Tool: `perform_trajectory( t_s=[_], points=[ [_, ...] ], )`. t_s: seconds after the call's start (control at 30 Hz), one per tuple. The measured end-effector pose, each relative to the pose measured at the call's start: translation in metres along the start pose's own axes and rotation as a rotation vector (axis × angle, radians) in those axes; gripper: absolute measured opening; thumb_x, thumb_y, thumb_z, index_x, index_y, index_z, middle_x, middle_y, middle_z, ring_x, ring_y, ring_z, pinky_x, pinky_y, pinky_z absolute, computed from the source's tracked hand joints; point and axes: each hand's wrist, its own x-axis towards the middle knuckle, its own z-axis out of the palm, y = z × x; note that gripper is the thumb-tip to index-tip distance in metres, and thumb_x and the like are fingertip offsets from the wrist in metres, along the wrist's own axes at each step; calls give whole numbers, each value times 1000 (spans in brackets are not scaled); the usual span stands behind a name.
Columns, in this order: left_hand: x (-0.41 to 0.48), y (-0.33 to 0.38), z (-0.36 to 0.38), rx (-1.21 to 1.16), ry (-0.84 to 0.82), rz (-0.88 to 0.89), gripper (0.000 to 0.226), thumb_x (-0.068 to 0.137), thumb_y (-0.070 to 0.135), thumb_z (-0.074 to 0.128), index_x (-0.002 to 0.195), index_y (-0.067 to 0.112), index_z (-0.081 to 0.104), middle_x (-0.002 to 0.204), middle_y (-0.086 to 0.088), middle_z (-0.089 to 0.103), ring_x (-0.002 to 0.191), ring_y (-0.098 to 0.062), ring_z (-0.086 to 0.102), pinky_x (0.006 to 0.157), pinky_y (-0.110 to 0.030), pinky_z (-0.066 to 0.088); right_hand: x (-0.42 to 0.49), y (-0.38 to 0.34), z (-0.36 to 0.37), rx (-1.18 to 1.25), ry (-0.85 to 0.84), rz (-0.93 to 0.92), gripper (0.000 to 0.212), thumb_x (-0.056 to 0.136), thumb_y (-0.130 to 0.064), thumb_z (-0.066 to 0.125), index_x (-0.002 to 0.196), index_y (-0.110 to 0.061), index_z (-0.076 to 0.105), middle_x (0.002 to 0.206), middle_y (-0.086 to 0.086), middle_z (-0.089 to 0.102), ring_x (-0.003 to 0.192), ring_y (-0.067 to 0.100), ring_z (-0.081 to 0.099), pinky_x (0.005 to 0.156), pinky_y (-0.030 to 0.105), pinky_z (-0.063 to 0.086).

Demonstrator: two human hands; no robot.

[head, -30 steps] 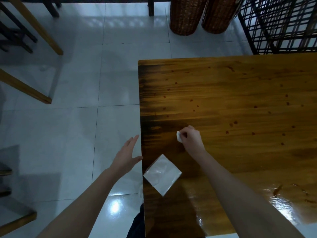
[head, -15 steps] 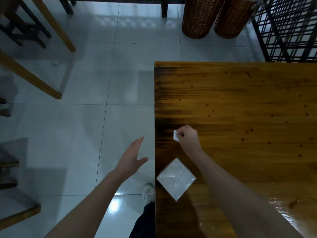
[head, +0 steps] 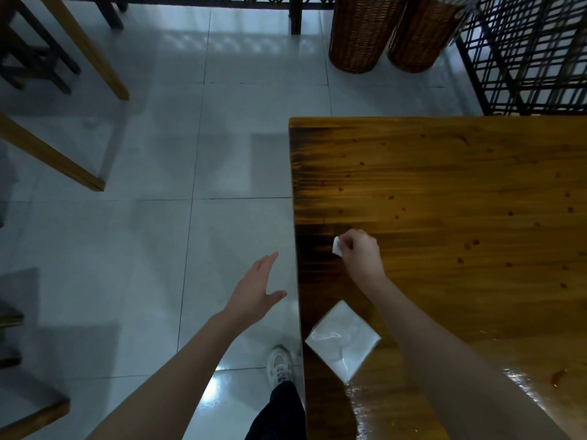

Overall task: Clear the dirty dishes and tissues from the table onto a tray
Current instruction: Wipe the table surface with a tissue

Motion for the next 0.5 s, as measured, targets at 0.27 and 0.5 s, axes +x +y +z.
perform_trajectory(
  t_s=[0.27, 0.5],
  points=[
    [31, 27, 9, -16, -26, 63, 82, 87, 32, 68, 151, 22, 19, 154, -2, 29, 138, -19, 33, 111, -34, 32, -19, -1, 11, -56, -33, -118, 17, 92, -11, 56, 102, -15, 68, 96, -6, 55, 74, -3, 48, 64, 7, 36],
    [47, 31, 5, -65, 11, 56, 79, 87, 31, 68, 150, 23, 21, 152, -2, 31, 137, -19, 34, 109, -32, 31, -8, -3, 10, -137, -30, -153, 15, 90, -4, 57, 97, -10, 67, 98, 1, 60, 87, 14, 58, 78, 27, 51]
  ],
)
